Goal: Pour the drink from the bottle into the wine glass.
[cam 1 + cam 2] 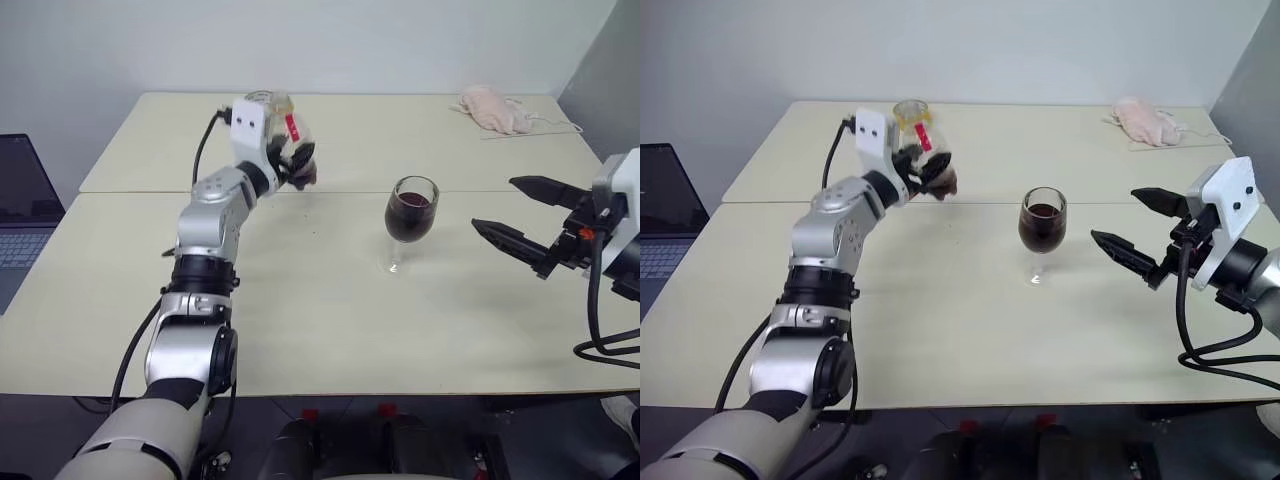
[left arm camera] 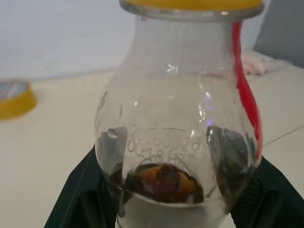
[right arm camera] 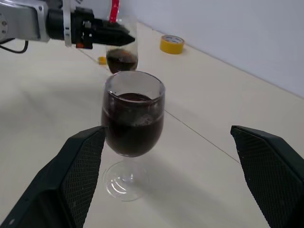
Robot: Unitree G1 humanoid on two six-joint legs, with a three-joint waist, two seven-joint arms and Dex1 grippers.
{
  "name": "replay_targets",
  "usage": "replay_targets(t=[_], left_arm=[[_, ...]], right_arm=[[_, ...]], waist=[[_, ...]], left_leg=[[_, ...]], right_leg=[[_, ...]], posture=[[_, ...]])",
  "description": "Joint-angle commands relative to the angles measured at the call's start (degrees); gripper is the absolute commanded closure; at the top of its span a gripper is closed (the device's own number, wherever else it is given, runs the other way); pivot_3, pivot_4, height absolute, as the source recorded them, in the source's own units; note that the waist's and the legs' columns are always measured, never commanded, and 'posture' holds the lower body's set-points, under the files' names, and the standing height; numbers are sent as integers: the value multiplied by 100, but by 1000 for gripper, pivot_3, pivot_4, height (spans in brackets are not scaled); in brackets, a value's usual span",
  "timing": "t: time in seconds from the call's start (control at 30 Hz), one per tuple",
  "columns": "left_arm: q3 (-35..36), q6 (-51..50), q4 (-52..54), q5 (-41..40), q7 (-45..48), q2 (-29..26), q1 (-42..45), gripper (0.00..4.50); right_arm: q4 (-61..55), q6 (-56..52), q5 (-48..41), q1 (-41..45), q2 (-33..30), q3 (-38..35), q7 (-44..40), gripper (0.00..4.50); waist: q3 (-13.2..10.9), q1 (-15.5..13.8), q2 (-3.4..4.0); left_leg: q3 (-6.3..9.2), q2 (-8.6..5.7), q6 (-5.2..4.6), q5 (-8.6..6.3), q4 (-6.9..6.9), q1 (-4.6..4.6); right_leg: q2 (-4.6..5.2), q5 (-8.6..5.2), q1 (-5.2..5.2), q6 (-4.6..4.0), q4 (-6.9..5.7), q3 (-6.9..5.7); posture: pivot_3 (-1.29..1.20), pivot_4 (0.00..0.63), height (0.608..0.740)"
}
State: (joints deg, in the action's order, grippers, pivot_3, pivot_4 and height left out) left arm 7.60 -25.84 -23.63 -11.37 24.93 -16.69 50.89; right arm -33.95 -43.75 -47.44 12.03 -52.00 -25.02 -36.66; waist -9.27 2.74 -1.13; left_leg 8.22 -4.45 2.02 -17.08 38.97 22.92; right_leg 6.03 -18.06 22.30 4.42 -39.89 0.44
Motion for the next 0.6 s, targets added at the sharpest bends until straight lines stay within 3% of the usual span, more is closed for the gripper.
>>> replay_targets(t=[0.03, 0.5, 0.53, 0.6], left_arm=[[213, -257, 864, -43, -471, -56, -299, 1760], [418, -589, 1936, 181, -1721, -27, -1480, 1760], [441, -602, 1958, 168, -1763, -30, -1517, 1760], [460, -607, 1971, 151, -1817, -47, -1565, 1760]], right_arm=[[-61, 203, -105, 126, 50, 72, -184, 0], [151, 272, -115, 627, 55, 614, -519, 0], [169, 280, -107, 670, 56, 638, -550, 0], [210, 295, -80, 733, 48, 677, -587, 0]], waist=[[0, 0, 0], [2, -94, 0], [54, -90, 4], [299, -88, -20]], left_leg=[[-1, 1, 0, 0, 0, 0], [-15, 0, 1, 0, -1, -3], [-14, 0, 1, 0, -1, -3], [-38, 3, 4, 0, -9, 2]], right_leg=[[0, 0, 0, 0, 1, 0], [4, 0, 1, 0, 28, 12], [4, 0, 1, 0, 28, 10], [3, 1, 25, -1, 22, 33]], posture=[[0, 150, 740], [0, 150, 740], [0, 0, 740], [0, 0, 740]])
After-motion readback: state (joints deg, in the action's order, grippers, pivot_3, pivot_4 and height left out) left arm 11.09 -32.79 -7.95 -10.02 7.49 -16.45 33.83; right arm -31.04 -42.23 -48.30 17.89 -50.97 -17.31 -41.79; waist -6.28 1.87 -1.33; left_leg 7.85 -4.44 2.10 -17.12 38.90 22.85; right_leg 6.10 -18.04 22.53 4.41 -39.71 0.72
